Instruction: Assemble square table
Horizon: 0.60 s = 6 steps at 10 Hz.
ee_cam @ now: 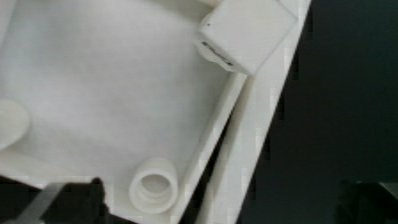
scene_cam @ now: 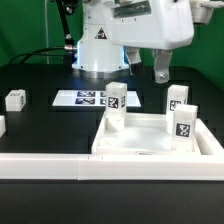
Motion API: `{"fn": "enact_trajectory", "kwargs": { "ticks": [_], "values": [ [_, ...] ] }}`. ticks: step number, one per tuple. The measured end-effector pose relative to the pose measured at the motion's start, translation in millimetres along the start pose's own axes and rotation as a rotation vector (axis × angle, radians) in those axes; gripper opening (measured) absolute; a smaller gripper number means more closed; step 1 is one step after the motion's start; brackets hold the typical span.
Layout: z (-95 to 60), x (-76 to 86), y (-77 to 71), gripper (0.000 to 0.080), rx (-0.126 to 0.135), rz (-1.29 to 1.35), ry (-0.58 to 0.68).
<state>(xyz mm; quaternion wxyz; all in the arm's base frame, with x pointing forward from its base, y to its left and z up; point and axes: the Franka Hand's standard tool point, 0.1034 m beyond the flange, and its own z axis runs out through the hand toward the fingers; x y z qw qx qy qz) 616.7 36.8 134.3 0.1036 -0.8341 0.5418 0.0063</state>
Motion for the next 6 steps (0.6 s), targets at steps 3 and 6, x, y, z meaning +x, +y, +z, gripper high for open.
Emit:
{"fn": "enact_trajectory", "kwargs": {
  "ticks": [3, 6],
  "values": [
    [0.1, 38.9, 90.4, 0.0649, 0.005, -0.344, -0.010],
    [2.8, 62.6, 137.5, 0.0649, -0.021, -0.565, 0.033]
  ]
}}
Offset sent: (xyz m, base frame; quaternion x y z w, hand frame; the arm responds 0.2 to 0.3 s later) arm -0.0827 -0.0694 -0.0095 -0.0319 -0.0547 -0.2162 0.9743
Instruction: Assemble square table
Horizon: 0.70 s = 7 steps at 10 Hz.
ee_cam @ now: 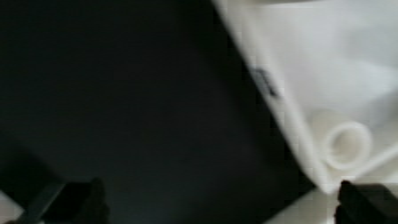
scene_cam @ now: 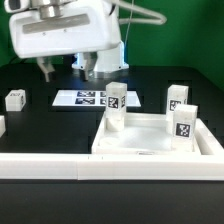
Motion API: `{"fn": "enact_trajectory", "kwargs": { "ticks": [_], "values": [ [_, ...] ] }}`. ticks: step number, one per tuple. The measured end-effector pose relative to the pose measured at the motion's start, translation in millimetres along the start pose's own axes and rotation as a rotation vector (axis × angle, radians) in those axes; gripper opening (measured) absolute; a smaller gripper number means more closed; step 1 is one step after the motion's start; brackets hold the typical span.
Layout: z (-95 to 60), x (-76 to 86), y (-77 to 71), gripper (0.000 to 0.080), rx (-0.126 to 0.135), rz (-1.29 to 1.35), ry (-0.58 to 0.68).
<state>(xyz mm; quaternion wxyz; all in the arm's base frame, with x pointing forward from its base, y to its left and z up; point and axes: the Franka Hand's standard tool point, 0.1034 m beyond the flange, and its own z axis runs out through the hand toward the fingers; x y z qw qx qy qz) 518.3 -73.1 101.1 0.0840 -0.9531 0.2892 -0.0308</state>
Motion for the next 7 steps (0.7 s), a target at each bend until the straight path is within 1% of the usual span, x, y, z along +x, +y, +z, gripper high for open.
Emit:
{"fn": "enact_trajectory", "kwargs": {
  "ticks": [1, 2, 4, 5, 6, 7],
  "values": [
    [-0.3, 0.9, -1.9, 0.0649, -0.001, -0.097, 0.002],
    [0.4, 0.9, 0.5, 0.0649, -0.003, -0.129, 0.001],
    [0.6, 0.9, 1.6, 0.0649, -0.007, -0.281, -0.001],
    [1.6, 0.0, 5.7, 0.0649, -0.009, -0.326, -0.004],
    [5.6, -6.7, 29.7, 0.0649, -0.034, -0.467, -0.031],
    [5.8, -12.3, 59.6, 0.0649, -0.071, -0.555, -0.058]
  ]
}}
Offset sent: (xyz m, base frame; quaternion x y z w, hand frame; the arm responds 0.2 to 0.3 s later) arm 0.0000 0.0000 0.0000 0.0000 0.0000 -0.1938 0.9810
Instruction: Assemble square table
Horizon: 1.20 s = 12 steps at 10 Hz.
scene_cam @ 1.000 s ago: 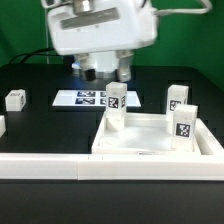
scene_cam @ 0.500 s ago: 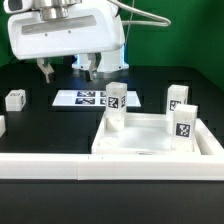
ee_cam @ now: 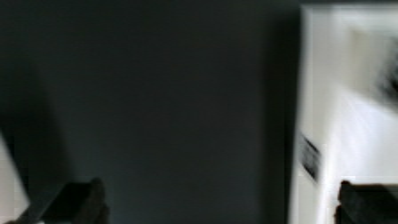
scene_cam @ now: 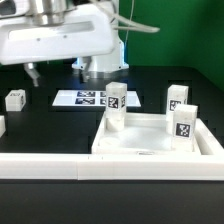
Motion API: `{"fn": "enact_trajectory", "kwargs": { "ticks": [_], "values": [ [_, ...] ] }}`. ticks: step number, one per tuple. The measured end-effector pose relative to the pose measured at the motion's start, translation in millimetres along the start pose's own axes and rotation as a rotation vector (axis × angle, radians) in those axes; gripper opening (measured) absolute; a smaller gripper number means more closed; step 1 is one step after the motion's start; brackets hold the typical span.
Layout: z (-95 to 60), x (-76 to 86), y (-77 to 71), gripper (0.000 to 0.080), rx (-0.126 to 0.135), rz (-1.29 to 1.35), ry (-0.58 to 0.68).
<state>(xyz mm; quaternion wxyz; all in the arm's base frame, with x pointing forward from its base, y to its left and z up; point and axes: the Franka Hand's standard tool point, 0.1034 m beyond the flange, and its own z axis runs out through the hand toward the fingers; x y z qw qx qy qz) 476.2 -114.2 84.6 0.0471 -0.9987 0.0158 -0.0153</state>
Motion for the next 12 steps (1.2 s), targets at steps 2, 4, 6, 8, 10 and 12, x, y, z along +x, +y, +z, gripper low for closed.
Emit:
{"fn": "enact_trajectory", "kwargs": {
  "ticks": [2, 4, 6, 8, 10, 12],
  "values": [
    [-0.7, -27.8, 58.6, 0.0649, -0.066, -0.169, 0.006],
    [7.4, -45.3, 105.1, 0.0649, -0.071, -0.294, -0.016],
    [8.3, -44.0, 100.8, 0.0649, -0.069, -0.275, -0.018],
    [9.3, -45.0, 100.5, 0.0649, -0.067, -0.271, -0.029],
    [28.7, -61.1, 109.0, 0.0649, -0.042, -0.166, -0.131],
    [49.6, -82.6, 116.3, 0.0649, -0.092, 0.022, -0.384]
  ]
}}
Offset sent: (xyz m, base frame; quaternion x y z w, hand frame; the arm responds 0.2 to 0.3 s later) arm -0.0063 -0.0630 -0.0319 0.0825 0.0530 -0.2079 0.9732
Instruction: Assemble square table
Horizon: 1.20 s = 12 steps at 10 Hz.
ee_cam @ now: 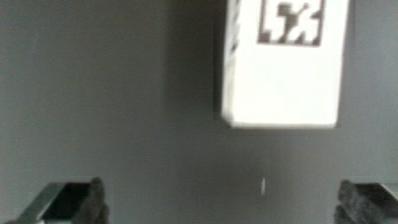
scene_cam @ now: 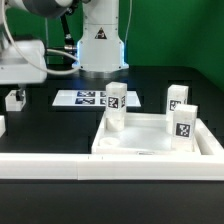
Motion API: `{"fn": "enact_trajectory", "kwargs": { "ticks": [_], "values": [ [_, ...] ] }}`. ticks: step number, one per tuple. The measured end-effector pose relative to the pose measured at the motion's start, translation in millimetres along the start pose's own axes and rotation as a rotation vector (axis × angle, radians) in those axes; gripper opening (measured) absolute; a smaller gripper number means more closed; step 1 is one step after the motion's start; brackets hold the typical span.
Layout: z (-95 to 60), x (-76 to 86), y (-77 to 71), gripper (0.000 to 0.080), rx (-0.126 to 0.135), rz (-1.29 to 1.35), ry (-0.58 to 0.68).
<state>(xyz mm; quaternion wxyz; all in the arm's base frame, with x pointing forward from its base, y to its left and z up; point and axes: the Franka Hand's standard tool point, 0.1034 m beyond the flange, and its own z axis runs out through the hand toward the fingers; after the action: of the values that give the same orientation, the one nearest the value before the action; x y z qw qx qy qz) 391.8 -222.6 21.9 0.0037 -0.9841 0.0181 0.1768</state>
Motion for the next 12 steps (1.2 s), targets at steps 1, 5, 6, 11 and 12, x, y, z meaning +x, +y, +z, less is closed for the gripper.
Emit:
{"fn": "enact_trajectory", "kwargs": {
  "ticks": [1, 5, 6, 11, 12],
  "values": [
    [6.0, -3.0, -5.7, 0.0649, 0.010, 0.023, -0.088],
    [-3.9, -4.5, -18.5, 0.0649, 0.102, 0.093, -0.460],
    [-1.8, -10.3, -20.3, 0.0649, 0.113, 0.089, -0.487],
    [13.4, -22.9, -13.3, 0.0649, 0.126, 0.109, -0.546],
    [25.3, -35.3, -14.8, 0.0649, 0.130, 0.115, -0.564]
  ]
}}
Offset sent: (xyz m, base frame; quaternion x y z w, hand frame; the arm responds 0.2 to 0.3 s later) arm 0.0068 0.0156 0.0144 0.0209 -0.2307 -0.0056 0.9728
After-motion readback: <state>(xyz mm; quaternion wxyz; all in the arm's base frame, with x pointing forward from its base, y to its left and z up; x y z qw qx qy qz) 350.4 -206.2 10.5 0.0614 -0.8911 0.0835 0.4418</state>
